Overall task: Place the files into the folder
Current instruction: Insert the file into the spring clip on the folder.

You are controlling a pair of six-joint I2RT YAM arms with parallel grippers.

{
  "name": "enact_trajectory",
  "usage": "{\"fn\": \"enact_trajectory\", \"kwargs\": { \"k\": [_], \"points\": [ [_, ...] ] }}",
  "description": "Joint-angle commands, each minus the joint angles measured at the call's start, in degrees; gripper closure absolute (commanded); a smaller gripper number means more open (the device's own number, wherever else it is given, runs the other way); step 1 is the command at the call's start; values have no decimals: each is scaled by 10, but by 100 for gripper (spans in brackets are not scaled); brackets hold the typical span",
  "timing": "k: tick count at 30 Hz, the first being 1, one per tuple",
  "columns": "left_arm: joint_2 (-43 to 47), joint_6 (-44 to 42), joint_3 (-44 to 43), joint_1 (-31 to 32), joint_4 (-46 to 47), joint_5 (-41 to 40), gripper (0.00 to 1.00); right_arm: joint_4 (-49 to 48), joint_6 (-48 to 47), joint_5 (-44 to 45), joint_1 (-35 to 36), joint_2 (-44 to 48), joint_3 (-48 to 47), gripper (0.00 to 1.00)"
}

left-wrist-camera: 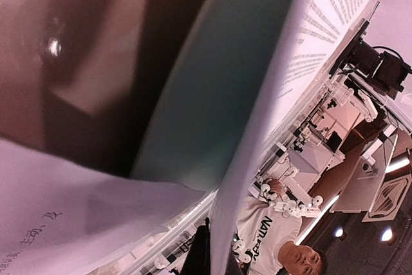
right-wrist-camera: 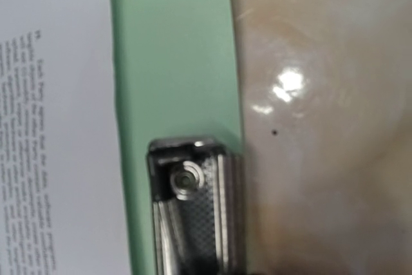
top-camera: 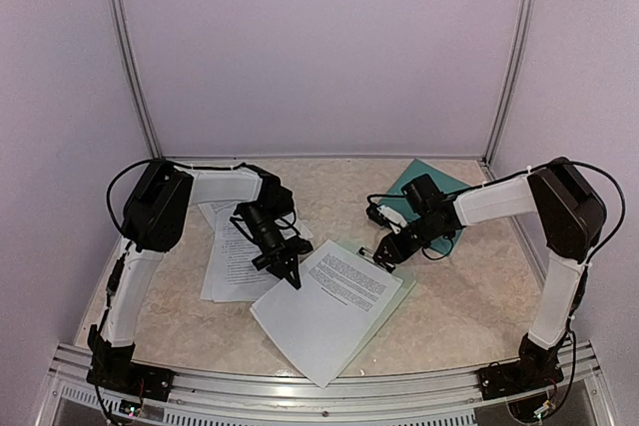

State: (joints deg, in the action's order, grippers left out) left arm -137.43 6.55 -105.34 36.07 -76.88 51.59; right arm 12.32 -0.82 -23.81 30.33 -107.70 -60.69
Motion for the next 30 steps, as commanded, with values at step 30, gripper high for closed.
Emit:
{"fn": "enact_trajectory", "kwargs": {
  "k": [30],
  "points": [
    [1, 41, -39, 30, -43, -91, 100, 24, -4, -1, 4, 18, 7, 100]
  ]
}}
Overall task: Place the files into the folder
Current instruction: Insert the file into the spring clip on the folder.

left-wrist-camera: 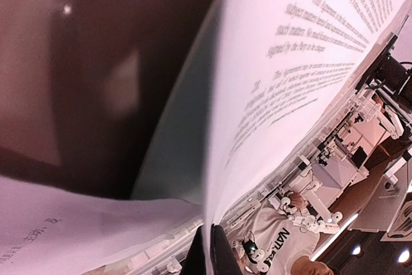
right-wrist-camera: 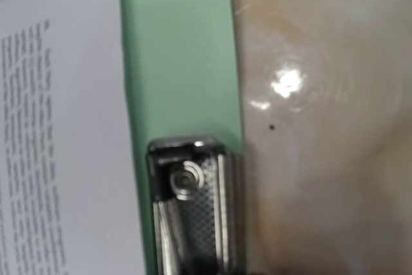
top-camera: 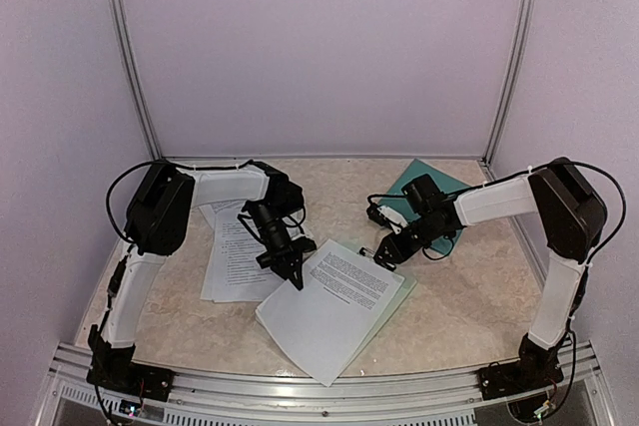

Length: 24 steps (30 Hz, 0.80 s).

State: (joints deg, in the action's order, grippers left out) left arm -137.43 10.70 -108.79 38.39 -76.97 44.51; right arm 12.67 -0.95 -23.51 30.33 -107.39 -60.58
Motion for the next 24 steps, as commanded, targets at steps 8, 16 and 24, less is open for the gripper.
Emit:
{"fn": "enact_trajectory", "kwargs": {
  "k": [8, 16, 24],
  "points": [
    [2, -2, -8, 5, -51, -35, 100, 22, -1, -11, 5, 14, 6, 100],
    [-14, -3, -19, 0, -60, -36, 100, 15, 5, -42, 0, 5, 11, 100],
    [-12, -2, -12, 0, -60, -42, 100, 1, 8, -71, -3, -5, 13, 100]
  ]
}}
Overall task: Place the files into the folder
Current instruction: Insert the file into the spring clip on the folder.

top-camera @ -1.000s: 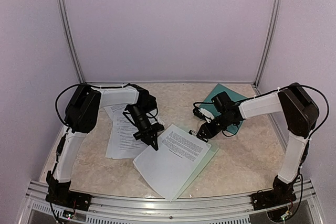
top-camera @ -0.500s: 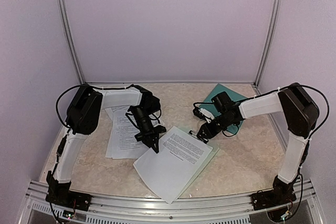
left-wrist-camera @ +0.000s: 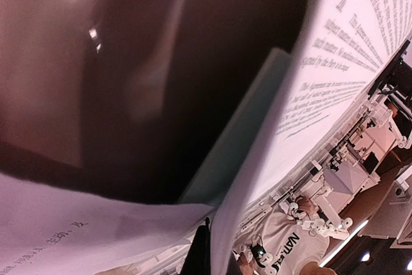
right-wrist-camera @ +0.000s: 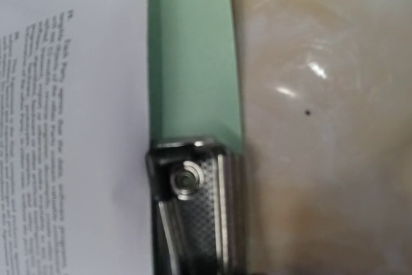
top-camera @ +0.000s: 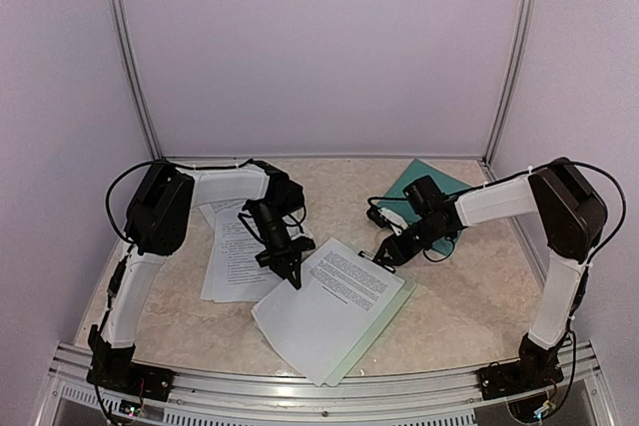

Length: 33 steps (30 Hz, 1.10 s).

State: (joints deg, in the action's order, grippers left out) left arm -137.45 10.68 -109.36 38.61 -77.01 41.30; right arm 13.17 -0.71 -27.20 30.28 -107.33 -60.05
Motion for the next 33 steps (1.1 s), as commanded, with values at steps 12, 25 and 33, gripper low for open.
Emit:
{"fn": "enact_trajectory", "kwargs": {
  "k": [12, 25, 33],
  "points": [
    [2, -1, 17, 15, -62, -34, 100, 11, 6, -3, -2, 7, 4, 100],
    [5, 0, 13, 18, -72, -39, 100, 17, 3, 9, 0, 8, -2, 100],
    [-4, 6, 1, 20, -82, -52, 100, 12, 6, -1, 1, 5, -3, 100]
  ]
}}
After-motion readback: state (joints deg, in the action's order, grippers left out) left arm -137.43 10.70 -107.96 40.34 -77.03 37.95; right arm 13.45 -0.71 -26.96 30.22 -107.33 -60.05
